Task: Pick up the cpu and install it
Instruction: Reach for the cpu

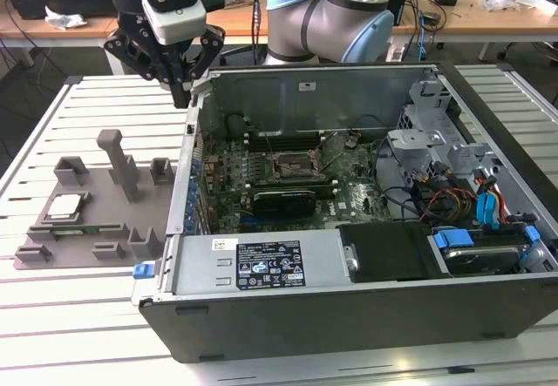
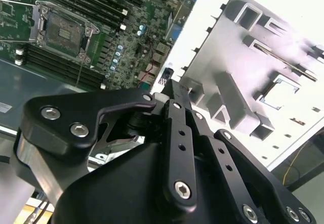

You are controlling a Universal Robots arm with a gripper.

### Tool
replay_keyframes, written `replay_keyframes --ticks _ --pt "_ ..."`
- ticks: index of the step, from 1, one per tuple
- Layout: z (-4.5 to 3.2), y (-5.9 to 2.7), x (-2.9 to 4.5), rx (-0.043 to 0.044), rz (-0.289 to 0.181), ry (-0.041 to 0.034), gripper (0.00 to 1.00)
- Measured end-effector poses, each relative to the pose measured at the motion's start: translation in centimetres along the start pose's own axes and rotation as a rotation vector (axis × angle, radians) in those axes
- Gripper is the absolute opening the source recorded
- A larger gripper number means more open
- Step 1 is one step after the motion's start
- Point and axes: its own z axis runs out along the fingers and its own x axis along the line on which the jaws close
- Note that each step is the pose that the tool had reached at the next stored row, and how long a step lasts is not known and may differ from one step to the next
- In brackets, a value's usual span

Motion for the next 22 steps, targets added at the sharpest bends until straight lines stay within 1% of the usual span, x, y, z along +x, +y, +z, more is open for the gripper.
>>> replay_keyframes --ticks 11,15,17,22 --pt "-0.03 -0.09 1.21 0.0000 0.000 -0.0001 0.11" --pt "-0.06 -0.15 2.04 0.0000 0.000 -0.0001 0.11" --pt "-0.06 -0.17 2.26 0.0000 0.000 -0.0001 0.11" --pt "-0.09 -0.23 3.12 0.0000 0.000 -0.0002 0.11"
